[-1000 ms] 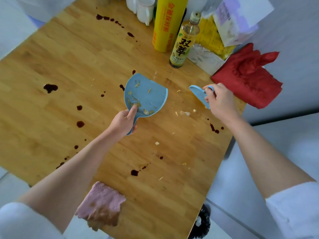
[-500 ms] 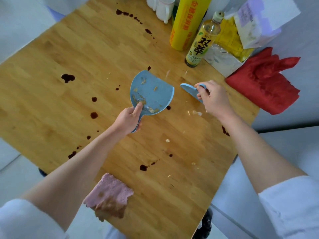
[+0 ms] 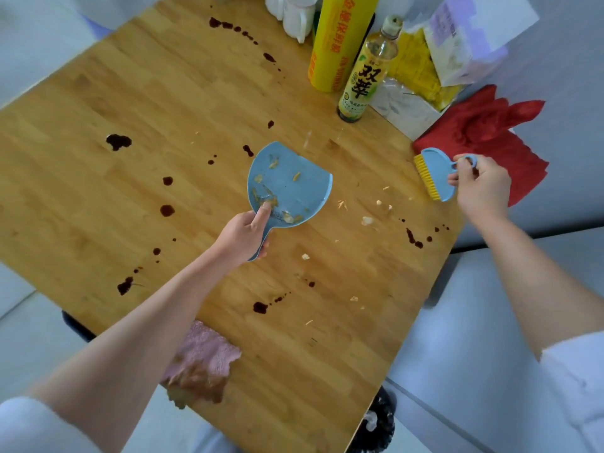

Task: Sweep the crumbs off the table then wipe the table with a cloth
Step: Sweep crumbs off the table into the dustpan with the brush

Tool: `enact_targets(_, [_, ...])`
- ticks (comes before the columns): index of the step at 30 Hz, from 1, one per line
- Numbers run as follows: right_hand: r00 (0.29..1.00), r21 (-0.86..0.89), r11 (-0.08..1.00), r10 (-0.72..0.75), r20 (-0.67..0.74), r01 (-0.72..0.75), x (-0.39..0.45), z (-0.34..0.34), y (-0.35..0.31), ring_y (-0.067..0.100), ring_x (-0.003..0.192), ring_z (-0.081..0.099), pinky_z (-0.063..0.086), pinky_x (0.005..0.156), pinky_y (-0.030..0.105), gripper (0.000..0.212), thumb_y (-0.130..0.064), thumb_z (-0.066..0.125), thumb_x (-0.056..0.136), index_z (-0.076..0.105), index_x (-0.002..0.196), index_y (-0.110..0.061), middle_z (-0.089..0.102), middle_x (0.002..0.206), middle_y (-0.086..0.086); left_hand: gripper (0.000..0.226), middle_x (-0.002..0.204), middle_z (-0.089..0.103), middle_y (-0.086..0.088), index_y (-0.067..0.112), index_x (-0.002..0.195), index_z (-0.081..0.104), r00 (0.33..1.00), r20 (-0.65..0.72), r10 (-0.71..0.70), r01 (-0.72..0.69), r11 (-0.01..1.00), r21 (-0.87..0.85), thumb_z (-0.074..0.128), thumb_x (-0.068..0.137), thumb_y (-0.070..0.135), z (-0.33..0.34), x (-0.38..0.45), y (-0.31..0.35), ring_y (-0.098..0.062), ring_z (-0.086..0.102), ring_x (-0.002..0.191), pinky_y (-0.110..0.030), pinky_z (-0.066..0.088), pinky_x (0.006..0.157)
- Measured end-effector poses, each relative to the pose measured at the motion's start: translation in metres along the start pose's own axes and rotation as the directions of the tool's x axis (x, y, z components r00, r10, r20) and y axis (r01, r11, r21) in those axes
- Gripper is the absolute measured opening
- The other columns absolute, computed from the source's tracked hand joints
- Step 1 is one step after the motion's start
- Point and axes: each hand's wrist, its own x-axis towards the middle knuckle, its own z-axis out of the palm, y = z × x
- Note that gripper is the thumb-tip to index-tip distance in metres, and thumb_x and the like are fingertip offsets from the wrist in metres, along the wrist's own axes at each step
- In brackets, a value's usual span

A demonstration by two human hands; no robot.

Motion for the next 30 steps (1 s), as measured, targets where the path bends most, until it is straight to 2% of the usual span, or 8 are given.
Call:
enact_targets(5, [0.994, 0.061, 0.996, -0.068, 0.091, 0.062, -0.017, 0.044, -0.029, 0.009, 0.071, 0.068, 0.056, 0.08, 0.032, 0.031, -0.029, 0.046, 0.103, 0.07, 0.103, -0.01, 0.073, 0.084, 0.012, 0.061, 0.062, 0.06, -0.005, 0.009, 0.073, 0.056, 0.998, -0.057, -0.002, 0.002, 1.0, 0.004, 0.034, 0.103, 0.057, -0.004, -0.003, -0.011, -0.011, 0.054, 0.042, -0.022, 0.047, 0.042])
enact_targets(11, [0.951, 0.125, 0.979, -0.187, 0.248, 0.16, -0.066, 0.058, -0.042, -0.005, 0.069, 0.067, 0.051, 0.071, 0.016, 0.024, -0.024, 0.052, 0.105, 0.072, 0.103, -0.011, 0.07, 0.091, 0.009, 0.062, 0.061, 0.061, -0.002, 0.01, 0.073, 0.058, 0.996, -0.083, -0.029, 0.028, 1.0, -0.015, 0.034, 0.102, 0.059, 0.009, -0.026, -0.012, -0.011, 0.057, 0.043, -0.024, 0.049, 0.046])
enact_targets(14, [0.918, 0.162, 0.97, -0.226, 0.325, 0.181, -0.088, 0.049, -0.037, 0.004, 0.072, 0.07, 0.053, 0.072, 0.023, 0.023, -0.024, 0.053, 0.105, 0.073, 0.101, -0.012, 0.07, 0.09, 0.01, 0.061, 0.058, 0.061, 0.001, 0.012, 0.073, 0.059, 0.993, -0.117, -0.03, 0.024, 0.999, -0.049, 0.036, 0.1, 0.062, 0.019, -0.048, -0.016, -0.01, 0.057, 0.043, -0.023, 0.049, 0.045])
enact_targets(17, [0.885, 0.174, 0.962, -0.264, 0.384, 0.212, -0.108, 0.036, -0.027, 0.005, 0.075, 0.071, 0.052, 0.072, 0.019, 0.02, -0.024, 0.053, 0.105, 0.072, 0.102, -0.018, 0.072, 0.091, 0.008, 0.061, 0.056, 0.062, 0.002, 0.012, 0.075, 0.06, 0.988, -0.15, -0.043, 0.03, 0.995, -0.09, 0.038, 0.099, 0.064, 0.028, -0.075, -0.029, -0.011, 0.058, 0.045, -0.025, 0.05, 0.046])
enact_targets(20, [0.875, 0.213, 0.946, -0.309, 0.373, 0.244, -0.12, 0.016, -0.019, 0.008, 0.077, 0.072, 0.057, 0.077, 0.029, 0.021, -0.026, 0.053, 0.105, 0.072, 0.107, -0.017, 0.072, 0.089, 0.005, 0.06, 0.054, 0.062, 0.002, 0.012, 0.074, 0.06, 0.973, -0.223, -0.064, 0.035, 0.991, -0.13, 0.039, 0.098, 0.063, 0.03, -0.104, -0.04, -0.012, 0.057, 0.045, -0.025, 0.05, 0.048])
enact_targets(23, [0.889, 0.281, 0.917, -0.36, 0.283, 0.282, -0.119, -0.004, -0.019, -0.003, 0.073, 0.069, 0.054, 0.07, 0.015, 0.021, -0.026, 0.052, 0.105, 0.071, 0.11, -0.016, 0.073, 0.092, 0.007, 0.06, 0.054, 0.061, 0.0, 0.011, 0.071, 0.06, 0.951, -0.301, -0.073, 0.026, 0.987, -0.158, 0.039, 0.099, 0.06, 0.021, -0.128, -0.046, -0.011, 0.057, 0.041, -0.021, 0.047, 0.041])
enact_targets(26, [0.818, 0.314, 0.868, -0.478, 0.32, 0.385, -0.124, -0.008, -0.035, -0.003, 0.073, 0.066, 0.045, 0.07, 0.005, 0.019, -0.021, 0.055, 0.104, 0.073, 0.11, -0.015, 0.07, 0.101, 0.007, 0.06, 0.052, 0.06, 0.001, 0.011, 0.072, 0.059, 0.925, -0.367, -0.099, 0.023, 0.979, -0.204, 0.038, 0.101, 0.059, 0.014, -0.147, -0.054, -0.008, 0.055, 0.038, -0.018, 0.043, 0.037])
enact_targets(30, [0.687, 0.271, 0.817, -0.576, 0.443, 0.51, -0.138, 0.012, -0.066, 0.012, 0.075, 0.056, 0.041, 0.065, 0.009, 0.016, -0.021, 0.062, 0.1, 0.075, 0.109, -0.018, 0.063, 0.096, -0.001, 0.062, 0.048, 0.059, 0.004, 0.009, 0.072, 0.058, 0.927, -0.354, -0.124, 0.049, 0.976, -0.212, 0.036, 0.101, 0.06, 0.009, -0.158, -0.065, -0.008, 0.053, 0.038, -0.016, 0.041, 0.037])
